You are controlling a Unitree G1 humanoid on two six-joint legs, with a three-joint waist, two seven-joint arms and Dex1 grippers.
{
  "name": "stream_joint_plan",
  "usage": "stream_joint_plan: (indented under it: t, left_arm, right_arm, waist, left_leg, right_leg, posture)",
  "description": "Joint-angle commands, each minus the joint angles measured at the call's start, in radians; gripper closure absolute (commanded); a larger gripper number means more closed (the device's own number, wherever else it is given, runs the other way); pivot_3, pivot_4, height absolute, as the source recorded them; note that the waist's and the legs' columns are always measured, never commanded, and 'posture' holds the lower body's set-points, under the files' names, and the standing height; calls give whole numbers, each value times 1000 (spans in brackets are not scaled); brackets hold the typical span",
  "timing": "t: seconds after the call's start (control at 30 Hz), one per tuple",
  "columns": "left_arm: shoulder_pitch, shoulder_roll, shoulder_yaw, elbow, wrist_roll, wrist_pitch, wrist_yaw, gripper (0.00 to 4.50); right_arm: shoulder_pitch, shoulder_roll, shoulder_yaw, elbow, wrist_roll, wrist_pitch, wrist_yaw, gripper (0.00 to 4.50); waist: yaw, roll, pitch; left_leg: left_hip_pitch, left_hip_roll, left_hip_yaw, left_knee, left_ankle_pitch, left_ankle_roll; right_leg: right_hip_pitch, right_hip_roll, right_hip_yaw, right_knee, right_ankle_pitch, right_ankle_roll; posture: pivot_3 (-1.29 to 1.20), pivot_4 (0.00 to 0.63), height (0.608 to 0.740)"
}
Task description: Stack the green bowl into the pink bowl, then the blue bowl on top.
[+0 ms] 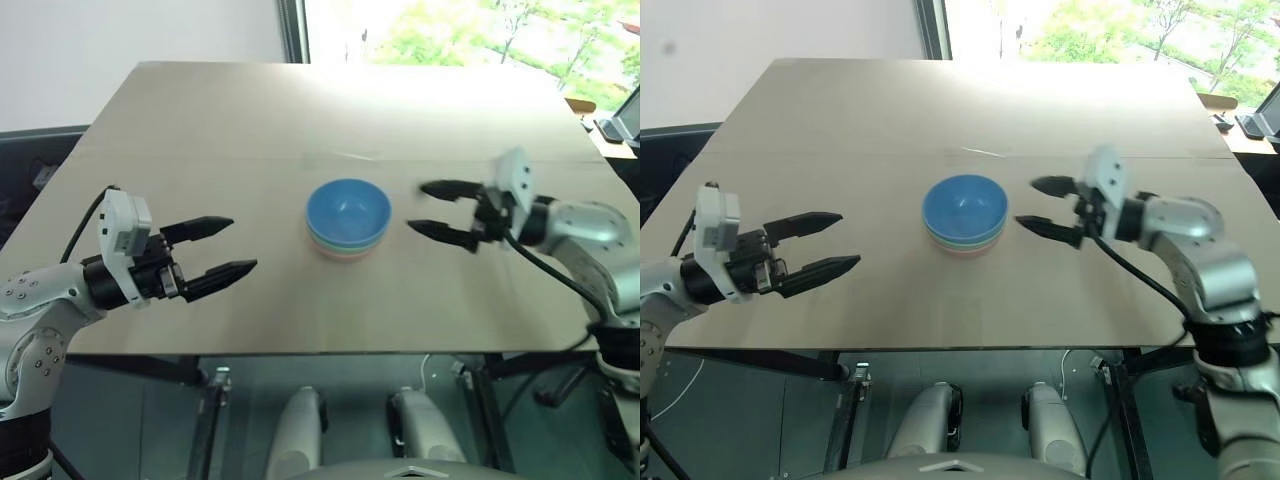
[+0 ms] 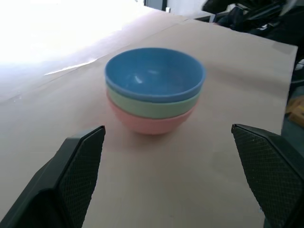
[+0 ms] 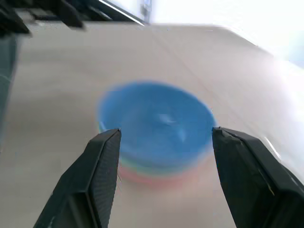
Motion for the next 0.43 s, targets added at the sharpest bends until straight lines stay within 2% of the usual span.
stream_joint_plan:
  t: [0.03,0.1,0.13,0.43]
  left_arm:
    - [-17,9,3,-40,-9,20,35,0]
    - [-28,10,-10,-28,3,13,35,0]
    - [-34,11,-20,-24,13,8,35,0]
    - [-58,20,-62,1,44,1,14,0]
  right_arm:
    - [77,-48,-120,-20,29,-17,-2,1029]
    - [139,-80,-150,-12,21,-42,18,558]
    - [165,-93,-169,-14,24,-44,23,37]
    - [272,-142,-284,-75,51,-46,-1,12]
  waist:
    - [-6,0,0]
    - [-8,0,0]
    - [-8,0,0]
    - [-10,0,0]
  left_leg:
    - [0,0,0,0,0,0]
    - [1,0,0,0,0,0]
    - [1,0,0,0,0,0]
    - [1,0,1,0,0,0]
  right_leg:
    - [0,0,0,0,0,0]
    - [0,1,0,0,0,0]
    - [0,1,0,0,0,0]
    - [0,1,1,0,0,0]
  posture:
    - [0,150,740]
    - [0,150,740]
    - [0,150,740]
    - [0,150,740]
